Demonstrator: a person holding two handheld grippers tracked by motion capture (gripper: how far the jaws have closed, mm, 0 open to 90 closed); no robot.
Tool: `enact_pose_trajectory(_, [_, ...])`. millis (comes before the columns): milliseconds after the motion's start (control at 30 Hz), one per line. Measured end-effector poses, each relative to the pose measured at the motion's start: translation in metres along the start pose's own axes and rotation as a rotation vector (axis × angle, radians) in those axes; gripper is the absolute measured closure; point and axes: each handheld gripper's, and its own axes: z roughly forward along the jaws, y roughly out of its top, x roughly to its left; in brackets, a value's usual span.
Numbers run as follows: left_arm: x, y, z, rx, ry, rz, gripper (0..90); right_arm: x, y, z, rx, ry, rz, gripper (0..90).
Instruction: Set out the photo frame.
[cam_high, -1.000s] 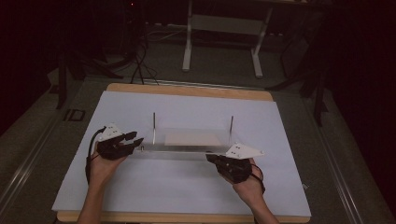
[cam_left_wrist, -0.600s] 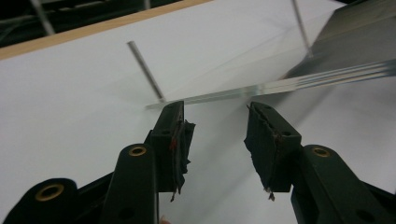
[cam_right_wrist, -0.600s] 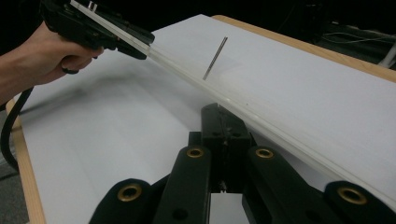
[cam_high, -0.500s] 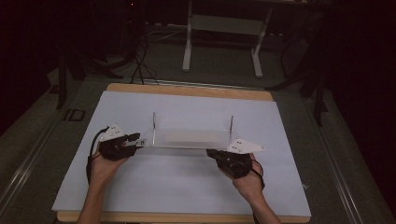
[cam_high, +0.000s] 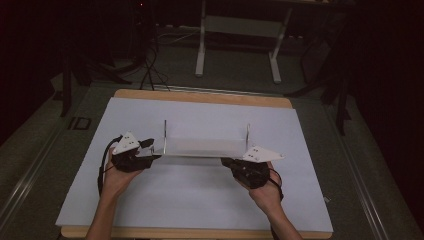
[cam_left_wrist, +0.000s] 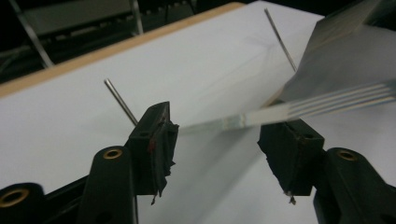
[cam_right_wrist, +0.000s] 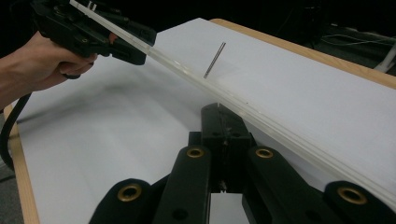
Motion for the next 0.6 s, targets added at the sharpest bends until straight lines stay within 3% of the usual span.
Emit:
enact_pose_trajectory(167, [-0.003, 0.004, 0.001, -0.035, -0.015, 0.013, 41.1, -0.001, 0.001, 0.000, 0.000, 0.000, 0.001, 90.0])
enact_pose_trajectory(333, [-0.009, 0.006, 0.004, -0.047, 0.007, 0.061, 46.2, -0.002, 0.003, 0.000, -0.002, -0.005, -0.001, 90.0])
enact_pose_trajectory(600, [-0.007, 0.011, 0.005, -0.050, 0.020, 0.038, 47.1, -0.007, 0.008, -0.001, -0.008, -0.024, 0.001, 90.0])
